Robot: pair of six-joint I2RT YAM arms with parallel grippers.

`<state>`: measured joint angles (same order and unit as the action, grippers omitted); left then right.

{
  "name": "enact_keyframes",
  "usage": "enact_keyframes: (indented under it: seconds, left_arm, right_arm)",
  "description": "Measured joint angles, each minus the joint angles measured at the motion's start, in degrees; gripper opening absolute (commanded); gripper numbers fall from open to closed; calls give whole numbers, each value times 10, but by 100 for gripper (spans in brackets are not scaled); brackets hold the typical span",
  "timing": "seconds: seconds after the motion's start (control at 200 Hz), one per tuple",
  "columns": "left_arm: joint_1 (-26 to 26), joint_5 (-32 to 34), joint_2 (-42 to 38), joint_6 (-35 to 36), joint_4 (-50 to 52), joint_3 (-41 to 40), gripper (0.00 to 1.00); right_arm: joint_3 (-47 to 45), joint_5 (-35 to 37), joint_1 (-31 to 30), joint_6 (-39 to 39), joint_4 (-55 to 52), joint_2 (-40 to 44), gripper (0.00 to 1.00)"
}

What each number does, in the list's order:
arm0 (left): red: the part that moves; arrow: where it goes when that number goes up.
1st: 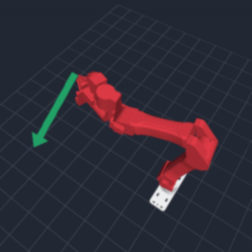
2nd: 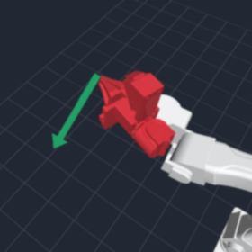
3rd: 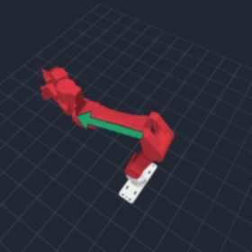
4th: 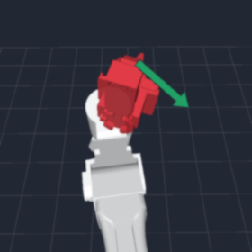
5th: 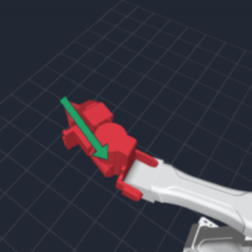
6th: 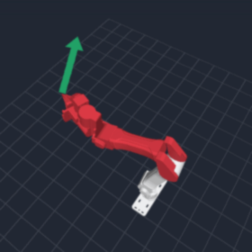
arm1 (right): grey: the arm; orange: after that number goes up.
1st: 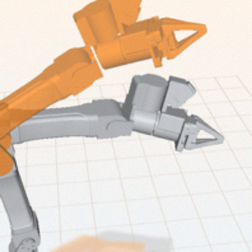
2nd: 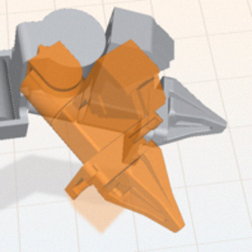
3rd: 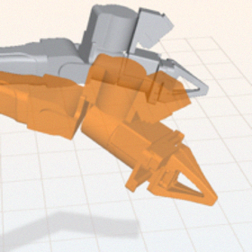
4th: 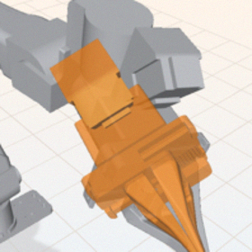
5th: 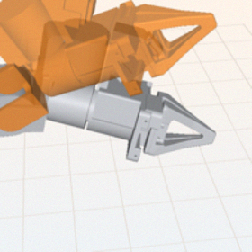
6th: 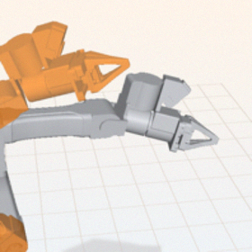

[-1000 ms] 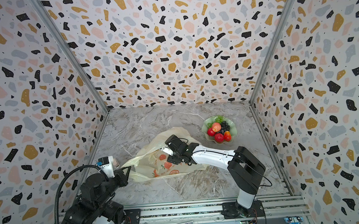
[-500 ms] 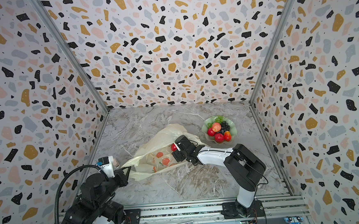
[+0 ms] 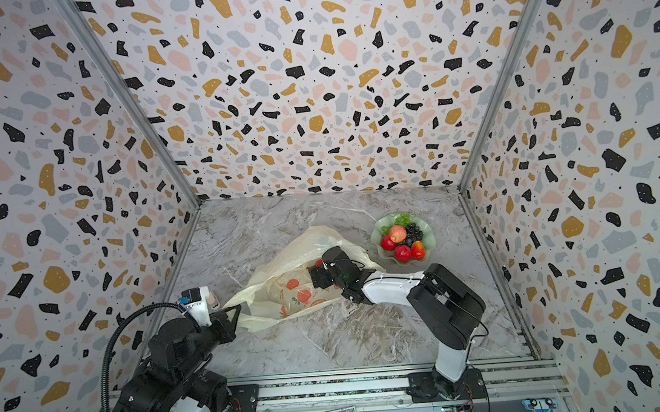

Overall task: Take fruits out of the plastic bag
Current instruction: Take out the fake fruit from the plastic bag.

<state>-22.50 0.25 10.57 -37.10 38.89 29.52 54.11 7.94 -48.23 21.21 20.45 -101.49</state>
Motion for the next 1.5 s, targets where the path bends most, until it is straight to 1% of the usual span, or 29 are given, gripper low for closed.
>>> enact_keyframes:
  seconds: [0.27,0.451,0.766,0.881,1.036,1.181,1.277,1.502]
  left_arm:
    - [0,-2,1,0,0,-2,9]
    - [0,-2,1,0,0,-2,9]
    - [0,-2,1,0,0,-2,9]
    - [0,-3,1,0,0,-2,9]
    - [0,-3,1,0,0,-2,9]
    - [0,-3,1,0,0,-2,9]
    - [0,-3,1,0,0,-2,9]
    - [0,-2,1,0,0,-2,9]
  right_arm:
    - [-7,24,0,14,52,-38,85]
    - [-7,24,0,19,75,-47,82]
    - [-6,23,0,24,80,-76,81]
    - [-4,21,0,26,78,-83,75]
    - [-4,18,0,29,77,-84,63]
    - [-4,16,0,30,77,-84,55]
    - [-4,14,0,30,77,-84,51]
    - [-16,3,0,29,77,-58,47]
